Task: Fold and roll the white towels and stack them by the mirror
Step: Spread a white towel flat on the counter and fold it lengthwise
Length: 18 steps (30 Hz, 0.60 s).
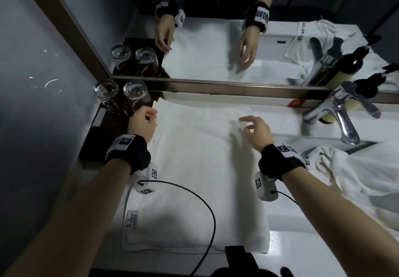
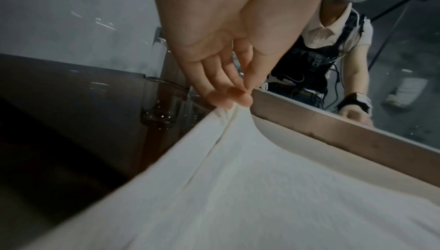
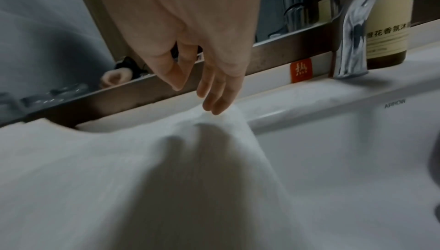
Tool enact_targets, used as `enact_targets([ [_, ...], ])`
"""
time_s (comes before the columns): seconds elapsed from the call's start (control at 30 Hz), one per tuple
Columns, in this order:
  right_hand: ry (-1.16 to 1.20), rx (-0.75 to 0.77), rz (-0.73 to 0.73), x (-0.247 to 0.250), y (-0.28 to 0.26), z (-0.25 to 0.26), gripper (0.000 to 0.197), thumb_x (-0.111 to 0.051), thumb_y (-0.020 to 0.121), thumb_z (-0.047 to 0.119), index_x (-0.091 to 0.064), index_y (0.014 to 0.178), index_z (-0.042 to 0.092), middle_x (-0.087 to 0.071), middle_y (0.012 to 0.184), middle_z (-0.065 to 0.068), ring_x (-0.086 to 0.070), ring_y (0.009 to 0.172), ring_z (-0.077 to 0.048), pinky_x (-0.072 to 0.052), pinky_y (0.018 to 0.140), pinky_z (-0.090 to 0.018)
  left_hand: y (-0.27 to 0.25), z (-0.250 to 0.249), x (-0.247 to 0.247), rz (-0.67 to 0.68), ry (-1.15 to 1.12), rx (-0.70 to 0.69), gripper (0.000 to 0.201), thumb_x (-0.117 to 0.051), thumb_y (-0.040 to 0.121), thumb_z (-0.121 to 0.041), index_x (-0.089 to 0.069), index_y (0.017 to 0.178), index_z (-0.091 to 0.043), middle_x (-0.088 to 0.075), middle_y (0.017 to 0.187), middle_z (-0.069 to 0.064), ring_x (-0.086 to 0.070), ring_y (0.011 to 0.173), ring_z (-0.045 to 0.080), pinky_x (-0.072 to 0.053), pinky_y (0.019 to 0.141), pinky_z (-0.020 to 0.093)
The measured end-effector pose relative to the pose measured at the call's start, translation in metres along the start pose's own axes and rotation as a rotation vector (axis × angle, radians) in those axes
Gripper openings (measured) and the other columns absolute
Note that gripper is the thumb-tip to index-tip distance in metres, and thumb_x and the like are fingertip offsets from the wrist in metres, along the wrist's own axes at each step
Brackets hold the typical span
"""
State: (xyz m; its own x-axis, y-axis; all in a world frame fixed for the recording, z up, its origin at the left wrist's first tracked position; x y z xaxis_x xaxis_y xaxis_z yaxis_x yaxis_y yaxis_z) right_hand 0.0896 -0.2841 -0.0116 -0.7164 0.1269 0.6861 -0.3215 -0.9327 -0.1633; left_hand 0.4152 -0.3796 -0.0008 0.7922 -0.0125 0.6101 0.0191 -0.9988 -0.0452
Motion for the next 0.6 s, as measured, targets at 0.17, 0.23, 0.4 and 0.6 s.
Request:
enact_targets([
  [0.17,-0.228,0.097,0.138,-0.044,-0.045,0.001,0.038,-0.048,0.085,-0.001,-0.064,0.116,0.013,-0.051,0.131,-0.013,-0.048,0.121,-0.029,-0.04,0.099,-0.035,-0.035,0.021,-0.01,0.107,0.045,0.045,0.019,-0.048,0.085,-0.006,-0.06,0.084,-0.021,-0.065,0.084,0.002,-0.065,0.077,0.025,-0.053,0.073,0.036],
  [0.23,-0.328,0.114,0.187,-0.062,-0.064,0.001,0.04,-0.051,0.085,0.003,-0.062,0.12,0.02,-0.046,0.138,-0.007,-0.036,0.131,-0.026,-0.036,0.104,-0.037,-0.05,0.027,-0.008,0.136,0.109,0.022,0.019,-0.047,0.085,-0.008,-0.059,0.085,-0.023,-0.066,0.086,0.001,-0.063,0.079,0.022,-0.052,0.073,0.032],
  [0.4,-0.389,0.199,0.215,-0.105,-0.104,0.016,0.041,-0.054,0.086,0.01,-0.058,0.123,0.026,-0.041,0.141,-0.004,-0.029,0.135,-0.024,-0.028,0.107,-0.037,-0.085,0.047,0.005,0.154,0.183,-0.066,0.012,-0.053,0.086,-0.014,-0.057,0.087,-0.026,-0.054,0.074,-0.015,-0.05,0.063,0.005,-0.04,0.064,0.023],
  [0.6,-0.283,0.248,0.242,-0.138,-0.11,0.063,0.039,-0.05,0.087,0.008,-0.059,0.123,0.021,-0.046,0.138,-0.007,-0.039,0.129,-0.027,-0.036,0.105,-0.04,-0.13,0.091,0.027,0.227,0.194,0.051,0.007,-0.059,0.087,-0.021,-0.055,0.088,-0.027,-0.055,0.078,-0.01,-0.059,0.08,0.02,-0.053,0.077,0.037],
])
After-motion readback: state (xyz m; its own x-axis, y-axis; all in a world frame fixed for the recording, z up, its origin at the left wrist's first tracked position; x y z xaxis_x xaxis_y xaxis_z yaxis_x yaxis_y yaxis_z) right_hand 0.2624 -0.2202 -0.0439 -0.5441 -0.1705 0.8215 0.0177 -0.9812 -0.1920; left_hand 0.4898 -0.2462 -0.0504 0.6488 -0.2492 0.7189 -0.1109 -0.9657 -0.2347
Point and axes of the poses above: each hand's wrist, its own y-axis towards the middle knuckle, its own x-axis out of the back of the hand, z = x × y, the point moved 5 cm from there along y, towards the middle knuckle
